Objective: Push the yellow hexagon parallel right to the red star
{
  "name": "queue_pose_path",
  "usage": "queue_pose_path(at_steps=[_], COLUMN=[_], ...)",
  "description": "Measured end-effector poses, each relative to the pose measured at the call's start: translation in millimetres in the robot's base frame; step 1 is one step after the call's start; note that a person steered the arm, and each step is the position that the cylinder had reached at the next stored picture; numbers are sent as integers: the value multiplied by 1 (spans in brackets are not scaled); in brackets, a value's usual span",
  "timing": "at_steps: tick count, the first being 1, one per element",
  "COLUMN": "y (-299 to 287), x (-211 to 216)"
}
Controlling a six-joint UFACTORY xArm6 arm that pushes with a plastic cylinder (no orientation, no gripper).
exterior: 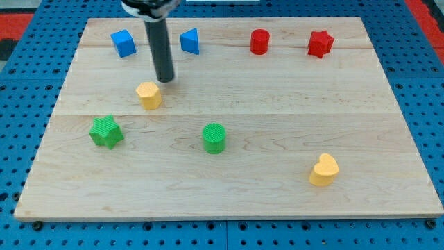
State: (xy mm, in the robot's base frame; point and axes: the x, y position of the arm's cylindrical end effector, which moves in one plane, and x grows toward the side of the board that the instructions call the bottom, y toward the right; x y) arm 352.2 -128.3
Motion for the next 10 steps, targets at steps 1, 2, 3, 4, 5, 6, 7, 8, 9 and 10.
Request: queue_pose_path(at_steps=[1, 2, 3, 4, 5, 6, 7, 8, 9, 10], y=[-31, 2, -14, 19, 30, 30, 32, 66, 94, 102], x=[34, 66, 40, 49, 102, 114, 79, 106, 120, 136])
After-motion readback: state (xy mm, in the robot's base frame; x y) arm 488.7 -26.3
